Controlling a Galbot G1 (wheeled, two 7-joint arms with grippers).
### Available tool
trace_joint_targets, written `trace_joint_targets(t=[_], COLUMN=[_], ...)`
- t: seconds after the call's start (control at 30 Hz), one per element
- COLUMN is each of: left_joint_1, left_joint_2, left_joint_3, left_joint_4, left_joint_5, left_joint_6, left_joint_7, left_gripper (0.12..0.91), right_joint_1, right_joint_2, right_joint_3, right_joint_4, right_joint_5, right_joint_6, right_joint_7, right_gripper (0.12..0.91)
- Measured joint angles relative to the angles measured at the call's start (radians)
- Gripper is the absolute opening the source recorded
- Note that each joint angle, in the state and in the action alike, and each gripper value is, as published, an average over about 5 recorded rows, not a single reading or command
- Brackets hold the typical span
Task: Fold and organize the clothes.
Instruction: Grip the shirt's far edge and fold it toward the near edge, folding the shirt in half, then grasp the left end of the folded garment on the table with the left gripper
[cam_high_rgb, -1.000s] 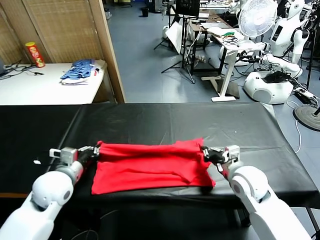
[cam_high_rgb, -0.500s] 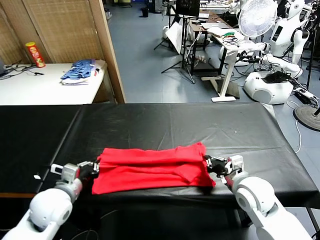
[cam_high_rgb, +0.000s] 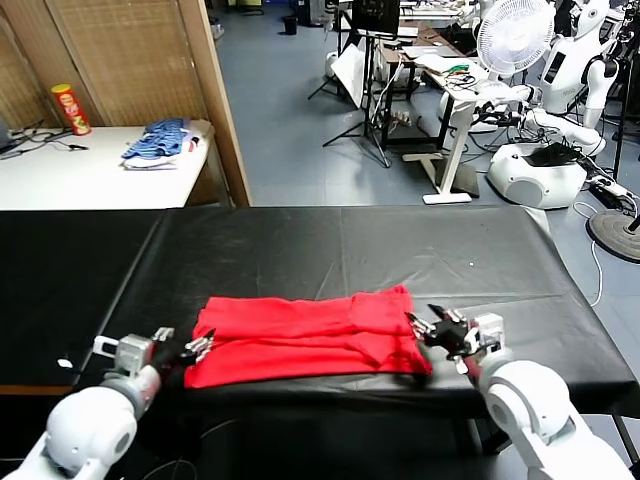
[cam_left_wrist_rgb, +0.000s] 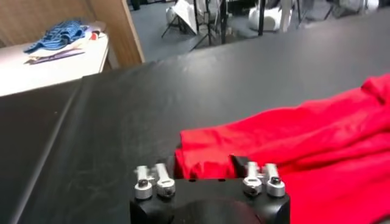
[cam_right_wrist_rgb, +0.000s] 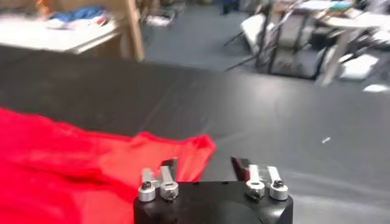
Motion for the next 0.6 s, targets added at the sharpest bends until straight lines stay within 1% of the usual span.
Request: trace_joint_targets(t=[0.1,0.23,0.3,0.4,0.53,0.57,0.6], left_joint_1=[-0.051,-0.133,-0.165,-0.202,-0.233,-0.237,-0.24], left_joint_2=[-0.023,-0.057,-0.075,-0.101,-0.122,-0.124,-0.126], left_joint_3=[0.012,0.041,0.057,0.076,0.089,0.09,0.091], left_joint_4=[0.033,0.105,0.144,0.202,0.271,0.284,0.296], left_joint_5=[-0.056,-0.127,-0.154,-0.176,-0.188,-0.192,-0.195], left_joint_6=[-0.017,-0.059,-0.073,-0.081,-0.082,-0.082,-0.083], left_joint_7=[-0.022,-0.069,-0.08,-0.079,-0.066,-0.06,-0.054], left_gripper=[0.795,0.798,0.798,0.798,0.784,0.764,0.728], right_joint_1=[0.05,0.097,0.112,0.13,0.143,0.144,0.144], right_joint_2=[0.045,0.096,0.118,0.149,0.182,0.189,0.195], right_joint_3=[-0.035,-0.071,-0.085,-0.099,-0.105,-0.105,-0.106], right_joint_4=[-0.063,-0.148,-0.185,-0.235,-0.279,-0.286,-0.292], right_joint_5=[-0.039,-0.067,-0.075,-0.088,-0.1,-0.103,-0.106], right_joint_6=[0.001,0.014,0.028,0.047,0.06,0.062,0.065], right_joint_7=[-0.007,-0.02,-0.023,-0.028,-0.031,-0.031,-0.031], right_gripper=[0.797,0.798,0.795,0.762,0.702,0.689,0.672])
